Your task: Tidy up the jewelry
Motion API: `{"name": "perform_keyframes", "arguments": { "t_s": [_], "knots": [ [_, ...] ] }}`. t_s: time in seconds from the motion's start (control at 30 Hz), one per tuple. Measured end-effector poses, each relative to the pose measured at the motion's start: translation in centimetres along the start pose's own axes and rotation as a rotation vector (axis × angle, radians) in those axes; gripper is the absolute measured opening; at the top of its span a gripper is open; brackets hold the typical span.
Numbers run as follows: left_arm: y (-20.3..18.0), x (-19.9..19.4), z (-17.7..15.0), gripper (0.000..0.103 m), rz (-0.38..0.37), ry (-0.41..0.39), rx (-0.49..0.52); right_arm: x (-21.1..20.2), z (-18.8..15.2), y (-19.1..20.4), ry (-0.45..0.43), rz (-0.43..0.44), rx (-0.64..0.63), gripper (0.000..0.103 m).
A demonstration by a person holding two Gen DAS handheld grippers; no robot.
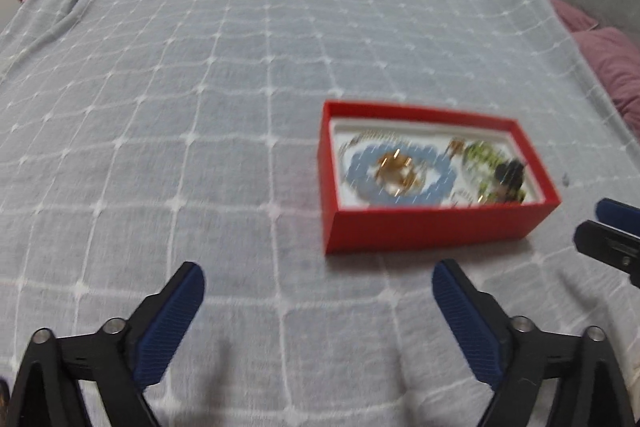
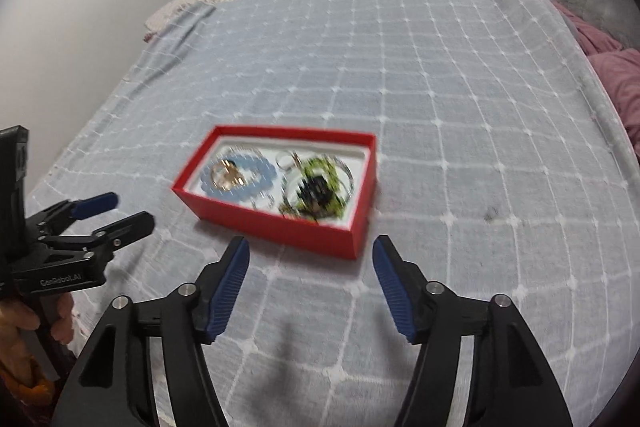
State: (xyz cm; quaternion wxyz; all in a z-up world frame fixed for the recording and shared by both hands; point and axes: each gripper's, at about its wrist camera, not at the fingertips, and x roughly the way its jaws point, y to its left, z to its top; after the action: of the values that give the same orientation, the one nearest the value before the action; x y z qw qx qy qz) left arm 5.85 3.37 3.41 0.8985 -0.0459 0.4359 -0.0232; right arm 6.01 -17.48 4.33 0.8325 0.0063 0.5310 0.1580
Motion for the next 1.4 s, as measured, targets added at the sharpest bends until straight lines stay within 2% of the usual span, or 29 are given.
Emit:
{"name": "perform_keyframes", "arguments": {
  "t_s": [0.03, 0.2, 0.43, 1.4],
  "knots": [
    [0.1, 0.1, -0.5, 0.102, 0.009, 0.019, -0.013, 0.2, -0.5, 0.1, 0.020, -0.016, 0.000, 0.070],
    [0.2, 0.8, -2.6, 0.102, 0.059, 0.085, -0.030, 1.0, -2.8, 1.3, 0.078, -0.078, -0.036, 0.079],
    [-0.2, 1.5, -4.2, 0.102, 0.105, 0.130, -0.046, 2.0, -3.7, 1.4, 0.100, -0.155, -0.074, 0.080],
    [-1.7, 2.0, -4.8, 0.102, 0.106, 0.153, -0.003, 3.5, -3.9, 1.8, 0.135, -0.158, -0.082, 0.080]
  ]
}}
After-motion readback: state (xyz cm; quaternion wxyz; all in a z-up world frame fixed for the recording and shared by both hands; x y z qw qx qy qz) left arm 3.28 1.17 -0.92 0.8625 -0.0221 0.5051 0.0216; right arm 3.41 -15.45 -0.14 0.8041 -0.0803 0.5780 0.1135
